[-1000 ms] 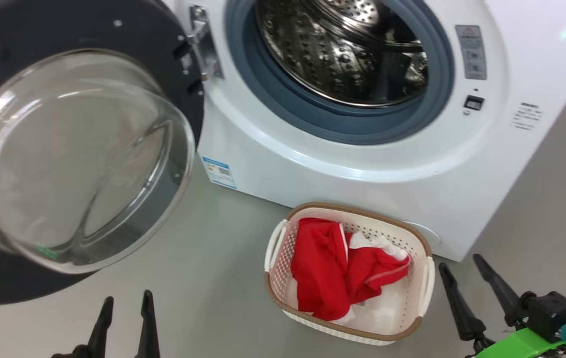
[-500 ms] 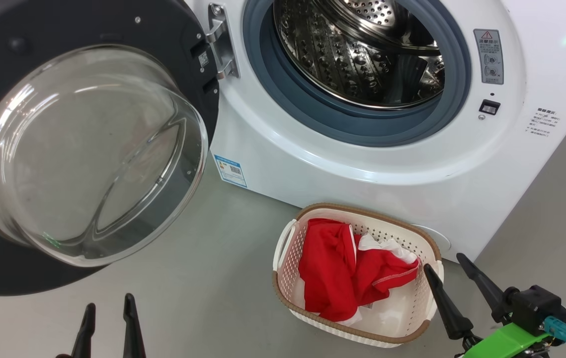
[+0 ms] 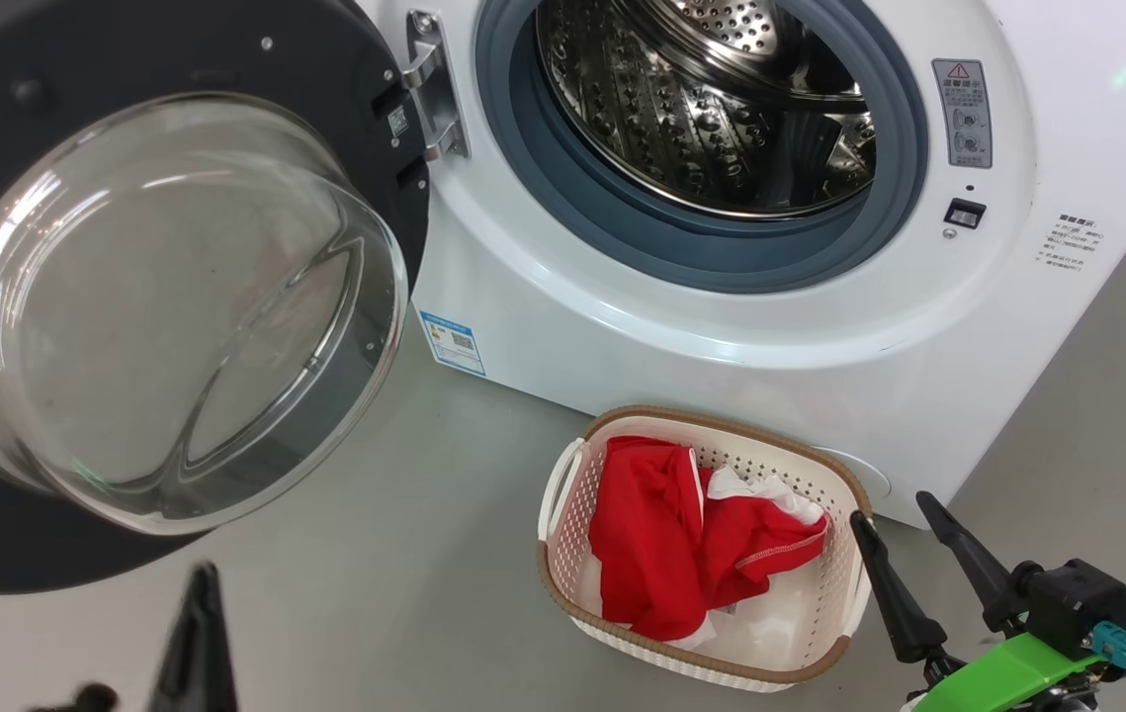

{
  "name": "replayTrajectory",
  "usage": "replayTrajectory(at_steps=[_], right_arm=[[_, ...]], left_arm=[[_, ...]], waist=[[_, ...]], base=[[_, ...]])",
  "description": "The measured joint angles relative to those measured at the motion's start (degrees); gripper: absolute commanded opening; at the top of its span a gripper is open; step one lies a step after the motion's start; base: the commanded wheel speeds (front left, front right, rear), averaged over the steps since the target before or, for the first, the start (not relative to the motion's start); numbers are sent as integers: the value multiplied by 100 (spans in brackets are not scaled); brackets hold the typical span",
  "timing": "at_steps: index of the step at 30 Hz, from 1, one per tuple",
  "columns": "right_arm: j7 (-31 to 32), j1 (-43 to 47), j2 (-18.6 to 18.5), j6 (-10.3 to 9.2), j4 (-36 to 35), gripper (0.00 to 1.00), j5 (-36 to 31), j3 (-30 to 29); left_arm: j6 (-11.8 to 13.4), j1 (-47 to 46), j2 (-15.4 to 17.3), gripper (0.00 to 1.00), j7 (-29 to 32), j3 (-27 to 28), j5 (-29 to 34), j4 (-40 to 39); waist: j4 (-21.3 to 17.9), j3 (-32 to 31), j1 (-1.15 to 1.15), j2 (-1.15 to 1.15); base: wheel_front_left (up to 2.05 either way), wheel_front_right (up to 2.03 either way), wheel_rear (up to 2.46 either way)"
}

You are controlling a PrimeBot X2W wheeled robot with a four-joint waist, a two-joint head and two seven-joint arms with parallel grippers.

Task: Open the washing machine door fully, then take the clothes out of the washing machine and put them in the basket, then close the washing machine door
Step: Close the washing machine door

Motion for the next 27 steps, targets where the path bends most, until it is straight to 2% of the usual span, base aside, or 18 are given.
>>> replayTrajectory(at_steps=[4, 9, 11, 14, 19, 23, 27], right_arm=[[0, 14, 27, 0, -41, 100, -5, -110], [0, 141, 121, 0, -76, 100, -14, -178], [0, 158, 163, 0, -104, 100, -18, -241], [0, 210, 170, 0, -127, 100, -44, -287], [0, 214, 200, 0, -178, 100, -58, -390], [0, 214, 232, 0, -224, 100, -59, -479], [0, 211, 277, 0, -258, 100, -108, -499]], left_arm=[[-292, -503, -11, 0, 0, 525, 243, -279], [-665, -1302, -14, 0, -10, 1550, 479, -672], [-790, -1666, 81, 0, -25, 1928, 475, -706], [-901, -2252, 400, 0, -27, 2342, 323, -576], [-948, -3288, 1002, 0, -32, 2757, -569, 169], [-950, -3984, 1640, 0, 91, 3052, -1406, 1168], [-945, -4747, 2121, 0, 682, 3456, -2169, 2402]], waist=[[-7, 3, 0, 0], [-14, -2, 0, 0], [-17, 7, 0, 0], [-16, 37, 0, 0], [6, 101, 0, 0], [9, 163, 0, 0], [-8, 273, 0, 0]], base=[[0, 0, 0], [0, 0, 0], [0, 0, 0], [0, 0, 0], [0, 0, 0], [0, 0, 0], [0, 0, 0]])
